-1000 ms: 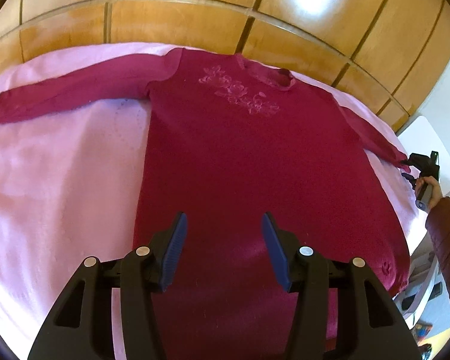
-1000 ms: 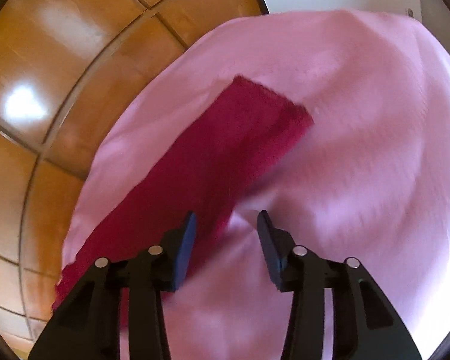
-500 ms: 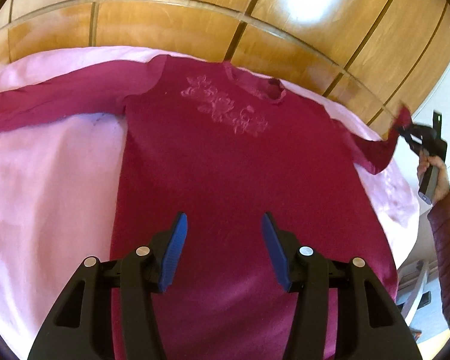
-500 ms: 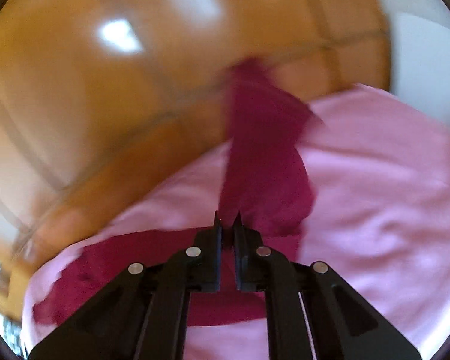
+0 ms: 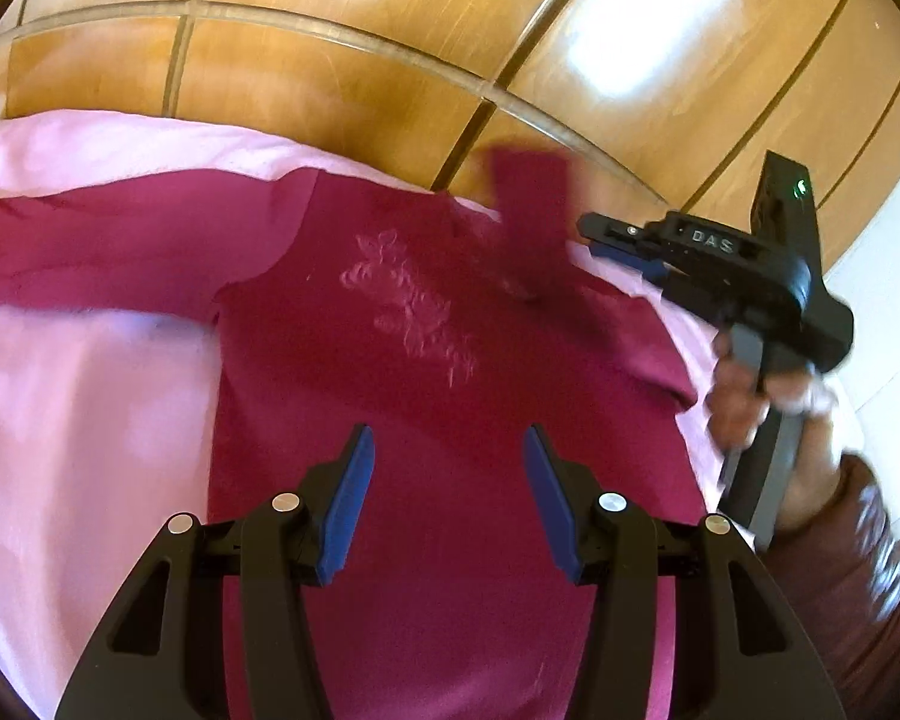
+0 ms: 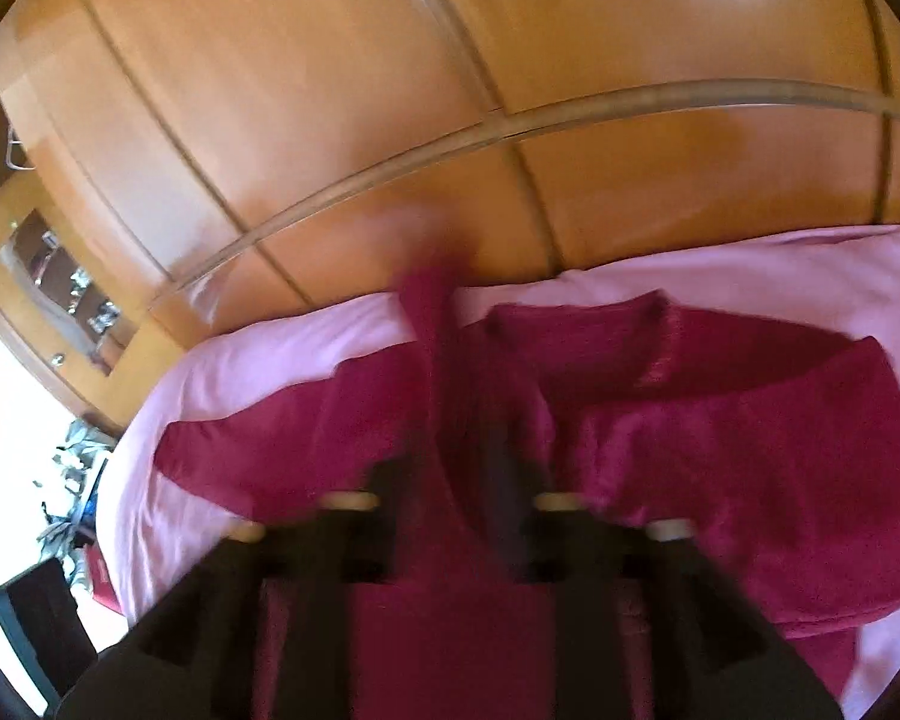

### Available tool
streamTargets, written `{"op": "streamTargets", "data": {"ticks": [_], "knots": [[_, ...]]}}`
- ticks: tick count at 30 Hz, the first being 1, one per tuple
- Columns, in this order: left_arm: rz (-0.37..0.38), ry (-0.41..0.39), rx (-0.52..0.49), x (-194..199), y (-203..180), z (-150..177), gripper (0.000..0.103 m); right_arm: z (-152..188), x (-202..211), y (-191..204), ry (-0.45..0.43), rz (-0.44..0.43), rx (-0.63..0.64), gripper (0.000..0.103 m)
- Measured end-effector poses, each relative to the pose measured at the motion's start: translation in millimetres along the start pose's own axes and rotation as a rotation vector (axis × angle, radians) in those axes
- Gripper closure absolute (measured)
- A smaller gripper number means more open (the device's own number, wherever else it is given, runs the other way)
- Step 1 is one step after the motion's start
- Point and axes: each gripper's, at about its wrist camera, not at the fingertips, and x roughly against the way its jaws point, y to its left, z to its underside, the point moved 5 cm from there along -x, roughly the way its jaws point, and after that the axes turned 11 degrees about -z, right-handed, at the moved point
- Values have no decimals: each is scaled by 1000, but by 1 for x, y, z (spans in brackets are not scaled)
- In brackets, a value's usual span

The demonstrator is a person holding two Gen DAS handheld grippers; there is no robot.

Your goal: Fold small clothes

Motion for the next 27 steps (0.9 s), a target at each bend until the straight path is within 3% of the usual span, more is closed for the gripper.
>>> {"op": "streamTargets", "data": {"ticks": [3,6,9,13,19,21,22,23,24,26,27], "knots": [[6,4,3,-11,0,-13,52,4,17,2,-43,5,-15,35],[-7,9,12,-28,2,-27,52,8,58,-24,-86,62,-38,34],[-43,15,16,-46,5,-41,52,34,109,-64,-114,210,-59,33],[-90,42,-9,-77,4,-59,52,64,147,-111,-97,328,-127,32],[-112,115,9,-119,-2,-72,57,80,138,-148,-47,402,-175,33],[-119,117,19,-126,-5,-74,60,79,127,-155,-27,415,-178,42],[-124,105,13,-129,-7,-75,80,75,117,-159,-19,415,-182,45],[-121,100,3,-130,-9,-76,84,72,109,-162,-17,420,-184,55],[-120,95,1,-129,-12,-77,88,67,103,-164,-21,432,-187,69],[-122,52,-8,-119,-17,-85,90,60,102,-165,-48,432,-202,86],[-118,16,-4,-109,-17,-90,90,59,106,-161,-66,420,-206,88]]}}
